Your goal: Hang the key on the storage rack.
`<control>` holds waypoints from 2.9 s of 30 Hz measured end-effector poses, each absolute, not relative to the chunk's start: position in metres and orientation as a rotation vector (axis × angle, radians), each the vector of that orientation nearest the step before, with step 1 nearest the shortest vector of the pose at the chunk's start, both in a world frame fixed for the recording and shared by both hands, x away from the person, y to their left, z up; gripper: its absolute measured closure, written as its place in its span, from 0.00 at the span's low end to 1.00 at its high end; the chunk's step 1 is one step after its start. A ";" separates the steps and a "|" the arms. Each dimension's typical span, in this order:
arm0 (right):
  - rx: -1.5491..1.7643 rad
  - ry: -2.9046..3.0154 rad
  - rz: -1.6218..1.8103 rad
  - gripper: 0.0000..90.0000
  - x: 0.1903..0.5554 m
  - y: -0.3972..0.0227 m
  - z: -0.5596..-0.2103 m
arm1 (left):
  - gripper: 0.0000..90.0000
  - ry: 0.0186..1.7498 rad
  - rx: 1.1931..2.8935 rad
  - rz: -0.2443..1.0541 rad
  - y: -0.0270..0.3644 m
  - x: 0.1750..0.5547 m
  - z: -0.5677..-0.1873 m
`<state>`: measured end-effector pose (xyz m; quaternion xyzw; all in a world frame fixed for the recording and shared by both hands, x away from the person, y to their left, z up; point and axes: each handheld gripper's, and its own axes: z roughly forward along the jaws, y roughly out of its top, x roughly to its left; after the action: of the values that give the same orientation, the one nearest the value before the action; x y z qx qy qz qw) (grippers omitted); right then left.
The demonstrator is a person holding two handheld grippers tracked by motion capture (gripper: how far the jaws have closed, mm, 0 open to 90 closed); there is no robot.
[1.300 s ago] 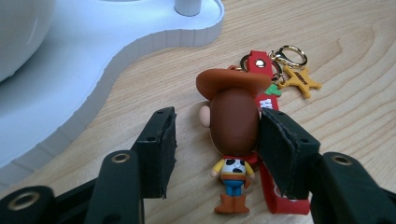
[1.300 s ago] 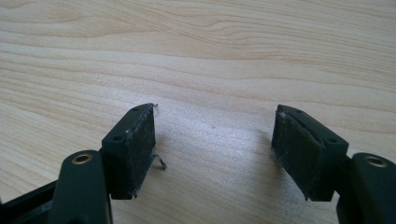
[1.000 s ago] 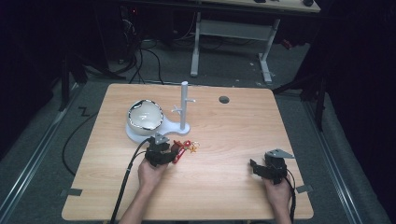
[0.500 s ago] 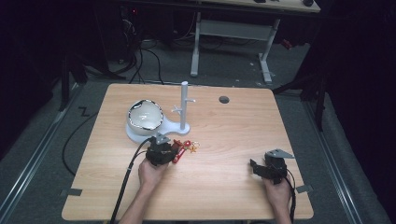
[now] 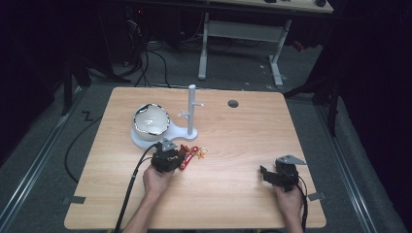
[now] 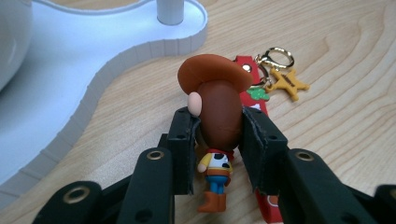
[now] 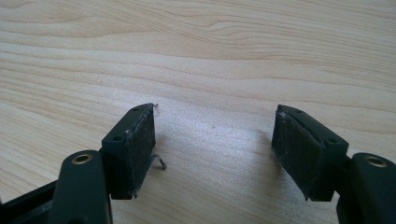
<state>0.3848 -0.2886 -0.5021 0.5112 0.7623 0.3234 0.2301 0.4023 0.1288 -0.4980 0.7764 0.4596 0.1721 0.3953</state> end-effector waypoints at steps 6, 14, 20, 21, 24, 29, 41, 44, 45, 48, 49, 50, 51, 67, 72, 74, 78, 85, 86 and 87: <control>1.406 2.097 0.890 0.34 0.385 -0.289 -0.502 | 0.74 1.162 1.961 0.444 0.131 0.401 -0.495; 1.407 2.097 0.890 0.34 0.385 -0.289 -0.502 | 0.74 1.141 1.908 0.447 0.133 0.395 -0.484; 1.407 2.097 0.890 0.34 0.385 -0.289 -0.502 | 0.74 1.130 1.881 0.459 0.138 0.390 -0.475; 1.407 2.097 0.890 0.34 0.385 -0.289 -0.502 | 0.74 1.130 1.881 0.459 0.138 0.390 -0.475; 1.406 2.097 0.890 0.34 0.385 -0.289 -0.502 | 0.74 1.123 1.865 0.472 0.141 0.387 -0.470; 1.407 2.097 0.890 0.34 0.385 -0.289 -0.502 | 0.74 1.112 1.849 0.485 0.146 0.383 -0.463; 1.406 2.097 0.890 0.34 0.385 -0.289 -0.502 | 0.74 1.089 1.830 0.501 0.154 0.371 -0.446; 1.406 2.097 0.890 0.34 0.385 -0.289 -0.502 | 0.74 1.079 1.829 0.504 0.155 0.368 -0.440; 1.407 2.097 0.890 0.34 0.385 -0.289 -0.502 | 0.74 1.076 1.826 0.506 0.156 0.368 -0.439; 1.406 2.097 0.890 0.34 0.385 -0.289 -0.502 | 0.74 1.069 1.822 0.507 0.156 0.366 -0.434; 1.406 2.097 0.890 0.34 0.385 -0.289 -0.502 | 0.74 1.065 1.821 0.507 0.156 0.365 -0.433; 1.407 2.097 0.890 0.34 0.385 -0.289 -0.502 | 0.74 1.060 1.820 0.509 0.155 0.364 -0.430; 1.406 2.097 0.890 0.34 0.385 -0.289 -0.502 | 0.74 1.050 1.822 0.510 0.155 0.363 -0.427; 1.406 2.097 0.890 0.34 0.385 -0.289 -0.502 | 0.74 0.995 1.798 0.528 0.156 0.358 -0.398; 1.406 2.097 0.890 0.34 0.385 -0.289 -0.502 | 0.74 0.984 1.779 0.522 0.156 0.358 -0.391; 1.406 2.097 0.890 0.34 0.385 -0.289 -0.502 | 0.74 0.983 1.773 0.521 0.157 0.359 -0.388; 1.407 2.097 0.890 0.34 0.385 -0.289 -0.502 | 0.74 0.980 1.769 0.527 0.158 0.361 -0.382; 1.407 2.097 0.890 0.34 0.385 -0.289 -0.502 | 0.74 0.981 1.751 0.534 0.161 0.368 -0.370; 1.407 2.097 0.890 0.34 0.385 -0.289 -0.502 | 0.74 0.980 1.748 0.536 0.161 0.369 -0.368; 1.407 2.097 0.890 0.34 0.385 -0.289 -0.502 | 0.74 0.980 1.747 0.545 0.161 0.370 -0.365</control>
<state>0.3848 -0.2887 -0.5021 0.5114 0.7622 0.3235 0.2299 0.3702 0.1610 -0.3653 0.7249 0.4066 0.2260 0.5080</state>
